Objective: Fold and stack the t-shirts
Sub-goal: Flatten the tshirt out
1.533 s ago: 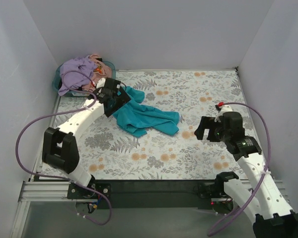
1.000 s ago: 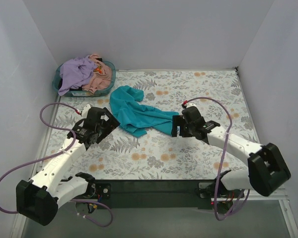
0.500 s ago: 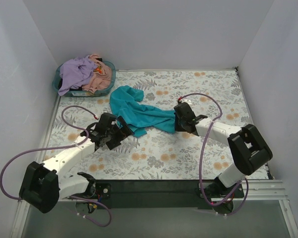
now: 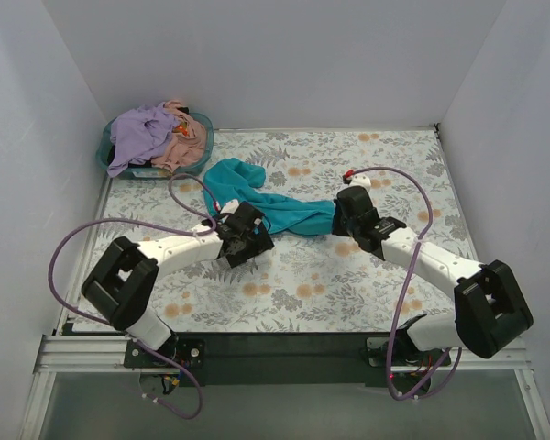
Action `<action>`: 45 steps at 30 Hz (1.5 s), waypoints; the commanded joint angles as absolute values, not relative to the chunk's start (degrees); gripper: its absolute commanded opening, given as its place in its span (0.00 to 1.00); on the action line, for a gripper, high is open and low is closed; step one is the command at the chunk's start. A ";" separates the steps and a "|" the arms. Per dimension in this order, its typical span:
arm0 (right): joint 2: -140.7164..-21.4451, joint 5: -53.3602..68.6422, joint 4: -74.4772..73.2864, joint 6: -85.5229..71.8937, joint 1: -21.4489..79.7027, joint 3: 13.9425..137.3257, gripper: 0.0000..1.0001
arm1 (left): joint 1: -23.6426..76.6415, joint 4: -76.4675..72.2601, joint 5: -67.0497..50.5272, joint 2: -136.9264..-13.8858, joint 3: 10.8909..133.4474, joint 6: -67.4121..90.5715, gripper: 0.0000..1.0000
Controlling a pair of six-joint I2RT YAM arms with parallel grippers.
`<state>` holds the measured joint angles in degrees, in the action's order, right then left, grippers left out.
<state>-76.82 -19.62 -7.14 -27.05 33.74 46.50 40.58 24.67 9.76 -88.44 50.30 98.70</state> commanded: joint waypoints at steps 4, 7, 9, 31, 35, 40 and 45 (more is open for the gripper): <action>-74.88 -21.01 -7.21 -27.25 33.05 44.21 0.01 | 42.54 32.07 21.26 -96.40 58.52 101.69 0.73; -74.36 -20.48 -7.12 -27.33 32.87 43.42 0.01 | 42.54 32.95 23.46 -98.69 59.76 102.83 0.69; -74.27 -20.30 -7.21 -27.33 32.87 43.07 0.01 | 42.54 34.01 25.56 -100.89 61.43 103.97 0.64; -53.11 -28.56 -19.32 -24.70 31.64 43.41 0.01 | 44.12 50.43 37.26 -68.06 58.26 107.31 0.00; -42.82 -26.99 -24.25 -22.94 31.64 48.42 0.01 | 44.30 50.19 38.32 -56.88 64.40 102.85 0.00; -33.49 -20.15 -26.81 -18.56 31.64 58.78 0.01 | 44.30 40.90 34.81 -45.72 71.62 90.56 0.00; -34.09 -12.06 -28.12 -15.47 31.64 77.32 0.01 | 44.30 36.14 32.71 -41.58 81.20 85.36 0.00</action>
<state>-33.32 -18.06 -28.10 -18.92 31.88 68.97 44.05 41.19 33.87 -43.09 76.75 92.18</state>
